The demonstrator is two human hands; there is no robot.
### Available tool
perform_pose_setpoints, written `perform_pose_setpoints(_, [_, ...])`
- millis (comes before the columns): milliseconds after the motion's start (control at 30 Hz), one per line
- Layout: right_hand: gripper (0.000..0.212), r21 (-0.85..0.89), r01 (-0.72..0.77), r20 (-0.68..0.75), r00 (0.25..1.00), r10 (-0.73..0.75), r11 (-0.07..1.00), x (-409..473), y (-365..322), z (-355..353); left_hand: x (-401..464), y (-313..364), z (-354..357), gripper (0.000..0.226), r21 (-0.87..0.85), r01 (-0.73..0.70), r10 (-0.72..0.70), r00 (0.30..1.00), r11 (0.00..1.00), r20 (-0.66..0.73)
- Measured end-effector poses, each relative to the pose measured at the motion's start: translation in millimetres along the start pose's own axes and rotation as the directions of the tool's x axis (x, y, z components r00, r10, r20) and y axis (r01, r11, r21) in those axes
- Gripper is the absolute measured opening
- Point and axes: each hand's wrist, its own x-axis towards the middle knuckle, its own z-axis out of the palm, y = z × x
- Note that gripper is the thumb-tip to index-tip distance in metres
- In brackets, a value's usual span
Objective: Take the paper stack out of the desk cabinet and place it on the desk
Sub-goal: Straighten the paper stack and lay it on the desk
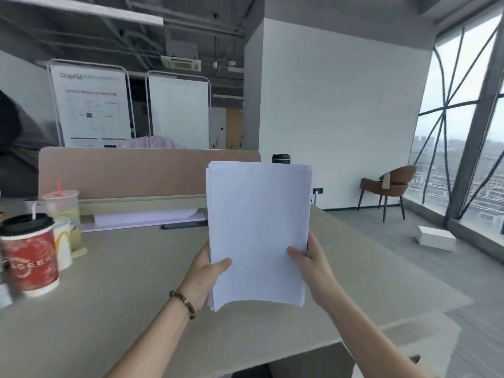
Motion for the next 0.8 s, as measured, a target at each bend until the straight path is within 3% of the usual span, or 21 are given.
perform_pose_setpoints(167, [0.062, 0.017, -0.005, 0.028, 1.000, 0.005, 1.000, 5.8, 15.4, 14.5, 3.7, -19.3, -14.9, 0.043, -0.020, -0.001, 0.000, 1.000, 1.000, -0.021])
perform_pose_setpoints(367, [0.039, 0.081, 0.034, 0.047, 0.998, -0.038, 0.996, 15.3, 8.9, 11.9, 8.9, -13.8, -17.4, 0.047, -0.047, -0.058, 0.056, 0.997, 0.997, -0.044])
perform_pose_setpoints(500, [0.037, 0.126, 0.072, 0.034, 0.996, -0.077, 0.989, 27.4, -5.2, 16.1, 15.6, -1.1, -16.0, 0.045, -0.076, -0.125, 0.118, 0.988, 0.989, -0.095])
perform_pose_setpoints(667, [0.032, 0.130, 0.116, -0.077, 0.991, -0.106, 0.985, 40.4, -10.4, 32.6, 20.6, -4.4, -0.7, 0.031, -0.047, -0.165, 0.148, 0.956, 0.985, -0.251])
perform_pose_setpoints(800, [0.029, 0.096, 0.160, -0.113, 0.982, -0.149, 0.982, 46.2, -13.4, 30.8, 25.6, 2.9, 0.1, 0.032, -0.007, -0.200, 0.192, 0.947, 0.980, -0.260])
